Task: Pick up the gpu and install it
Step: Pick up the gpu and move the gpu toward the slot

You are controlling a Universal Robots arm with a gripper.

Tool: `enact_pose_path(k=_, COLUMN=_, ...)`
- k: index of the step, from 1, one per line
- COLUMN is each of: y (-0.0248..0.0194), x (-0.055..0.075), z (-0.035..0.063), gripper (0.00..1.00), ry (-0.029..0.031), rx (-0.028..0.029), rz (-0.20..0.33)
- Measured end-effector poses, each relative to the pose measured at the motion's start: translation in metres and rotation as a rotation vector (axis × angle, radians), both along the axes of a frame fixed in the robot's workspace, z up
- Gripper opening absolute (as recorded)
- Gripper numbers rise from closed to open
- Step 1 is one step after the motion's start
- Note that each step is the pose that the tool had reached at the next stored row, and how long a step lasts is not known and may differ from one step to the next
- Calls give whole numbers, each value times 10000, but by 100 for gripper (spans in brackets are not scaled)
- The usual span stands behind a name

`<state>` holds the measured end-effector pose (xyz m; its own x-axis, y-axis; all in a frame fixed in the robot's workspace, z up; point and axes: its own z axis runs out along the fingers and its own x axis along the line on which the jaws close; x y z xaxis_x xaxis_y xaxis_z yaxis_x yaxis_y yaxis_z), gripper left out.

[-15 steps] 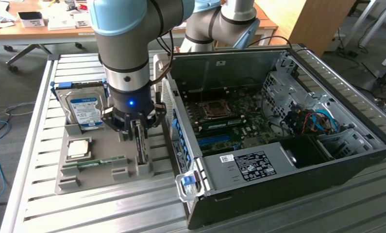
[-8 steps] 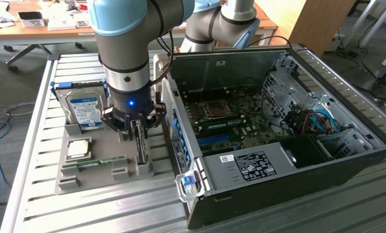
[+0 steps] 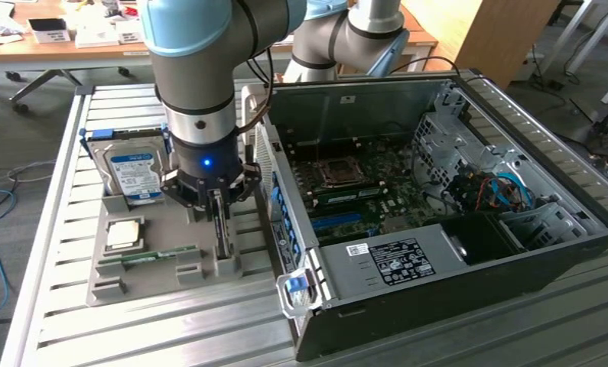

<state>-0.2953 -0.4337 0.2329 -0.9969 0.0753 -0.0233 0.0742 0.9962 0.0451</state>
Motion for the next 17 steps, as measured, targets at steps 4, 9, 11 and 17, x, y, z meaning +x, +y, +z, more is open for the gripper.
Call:
enact_pose_path(k=4, y=-2, x=3, z=0, gripper=33, ry=0, rx=0, rz=1)
enact_pose_path(k=9, y=-8, x=12, z=0, gripper=33, ry=0, rx=-6, rz=0)
enact_pose_path(k=11, y=-9, x=13, z=0, gripper=33, ry=0, rx=-10, rz=-1)
enact_pose_path(k=17, y=-29, x=13, z=0, gripper=33, ry=0, rx=-10, rz=1)
